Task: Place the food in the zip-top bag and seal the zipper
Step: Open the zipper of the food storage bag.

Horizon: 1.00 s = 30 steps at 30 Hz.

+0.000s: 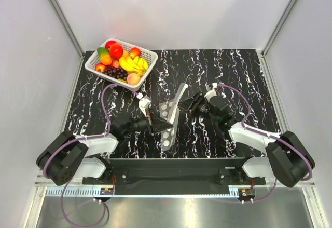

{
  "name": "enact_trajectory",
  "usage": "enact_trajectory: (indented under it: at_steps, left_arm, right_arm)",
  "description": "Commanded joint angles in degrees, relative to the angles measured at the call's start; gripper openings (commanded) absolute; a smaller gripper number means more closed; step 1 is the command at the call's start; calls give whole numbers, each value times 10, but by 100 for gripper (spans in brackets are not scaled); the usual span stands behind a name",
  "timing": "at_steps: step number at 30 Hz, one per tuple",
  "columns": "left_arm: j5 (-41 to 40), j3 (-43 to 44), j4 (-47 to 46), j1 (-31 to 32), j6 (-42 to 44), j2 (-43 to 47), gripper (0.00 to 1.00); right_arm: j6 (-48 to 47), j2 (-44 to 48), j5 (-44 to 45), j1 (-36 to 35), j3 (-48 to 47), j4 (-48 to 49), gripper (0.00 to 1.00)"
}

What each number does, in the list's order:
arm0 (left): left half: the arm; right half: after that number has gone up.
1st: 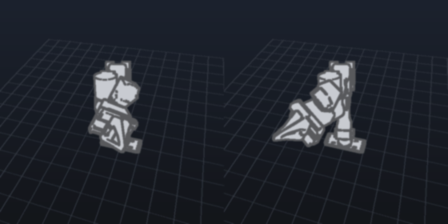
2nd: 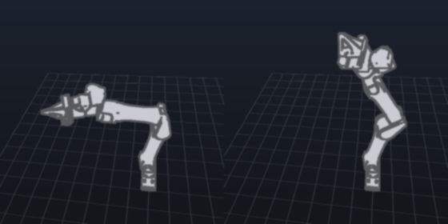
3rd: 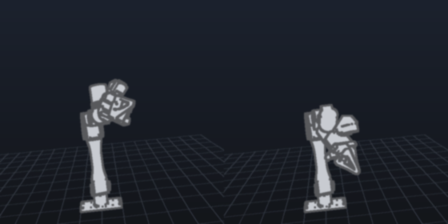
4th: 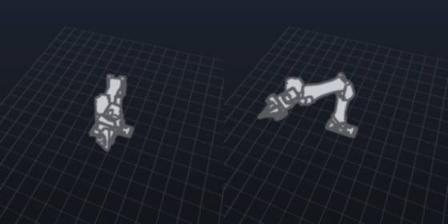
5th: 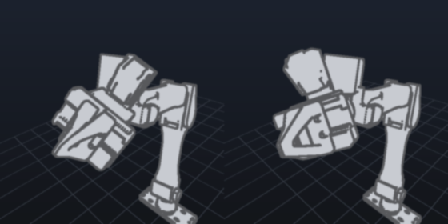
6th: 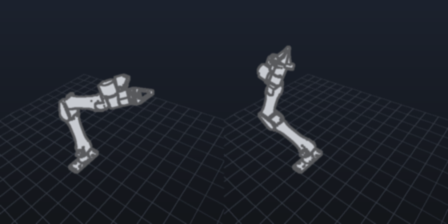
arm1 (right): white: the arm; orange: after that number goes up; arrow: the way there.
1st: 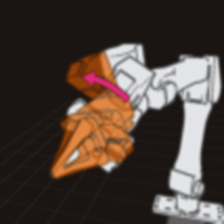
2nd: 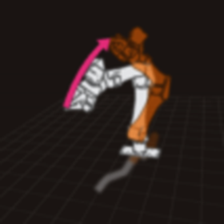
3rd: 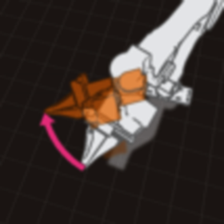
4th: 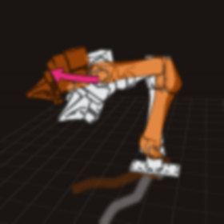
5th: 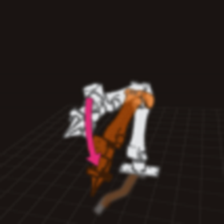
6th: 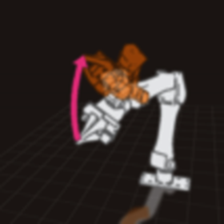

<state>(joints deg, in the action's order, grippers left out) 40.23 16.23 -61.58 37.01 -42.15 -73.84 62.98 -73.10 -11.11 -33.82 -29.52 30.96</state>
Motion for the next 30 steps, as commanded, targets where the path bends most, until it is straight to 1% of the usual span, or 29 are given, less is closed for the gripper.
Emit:
enact_trajectory:
  at_steps: [1, 5, 9, 11, 12, 14, 15, 16, 17, 18, 19, 20, 21, 22, 23, 24, 25, 26, 27, 28, 29, 30]
  left_arm:
    - [13, -5, -45, -4, 10, 17, 0]
    - [14, -4, -42, -3, 13, 18, 0]
    - [16, -1, -38, -4, 13, 13, 0]
    - [14, 0, -35, -4, 13, 5, 0]
    - [15, 4, -30, -4, 12, 1, 0]
    - [16, 6, -24, -3, 14, -3, 0]
    - [15, 6, -21, -3, 16, -3, 0]
    - [8, 9, -7, -3, 19, -2, 4]
    - [5, 11, 5, -3, 23, 1, 9]
    - [1, 12, 16, -3, 34, 9, 18]
    - [-10, 15, 44, -4, 40, 15, 39]
    - [-21, 19, 69, -4, 49, 22, 48]
    - [-45, 22, 127, -3, 71, 33, 54]
    - [-58, 26, 155, -3, 86, 59, 59]
    - [-74, 30, 185, -3, 98, 78, 66]
    - [-97, 36, 217, -3, 122, 98, 70]
    - [-149, 42, 291, -3, 132, 139, 74]
    - [-174, 49, 326, -4, 138, 156, 76]
    - [-204, 80, 368, -3, 154, 171, 80]
    - [-249, 98, 445, -3, 161, 184, 80]
    - [-265, 120, 478, -3, 167, 196, 80]
    - [-282, 160, 509, -3, 171, 199, 80]
  right_arm:
    - [33, -24, -35, 3, -4, 80, 45]
    - [56, -49, -44, 3, 3, 130, 44]
    - [72, -77, -54, 4, 3, 190, 40]
    - [79, -87, -63, 3, -6, 204, 33]
    - [81, -90, -68, 3, -9, 205, 25]
    - [81, -87, -69, 3, -12, 201, 16]
    - [79, -79, -66, 3, -13, 185, 12]
    - [67, -73, -63, 3, -16, 170, 4]
    - [58, -66, -60, 3, -26, 149, 0]
    - [48, -51, -52, 3, -33, 88, 0]
    - [22, -43, -45, 3, -42, 50, 0]
    - [6, -35, -37, 3, -63, 14, 0]
    - [-10, -19, -20, 3, -76, -64, 0]
    - [-50, -13, -9, 3, -91, -111, 0]
    - [-70, -8, 1, 3, -123, -155, 0]
    - [-87, 1, 24, 3, -137, -232, 0]
    - [-120, 8, 34, 2, -149, -261, 0]
    - [-135, 10, 42, 2, -173, -287, 0]
    - [-150, 14, 62, 2, -188, -352, 0]
    - [-178, 14, 71, 0, -202, -381, 0]
    - [-192, 11, 79, -2, -232, -406, 0]
    - [-203, 5, 101, -9, -246, -452, 0]
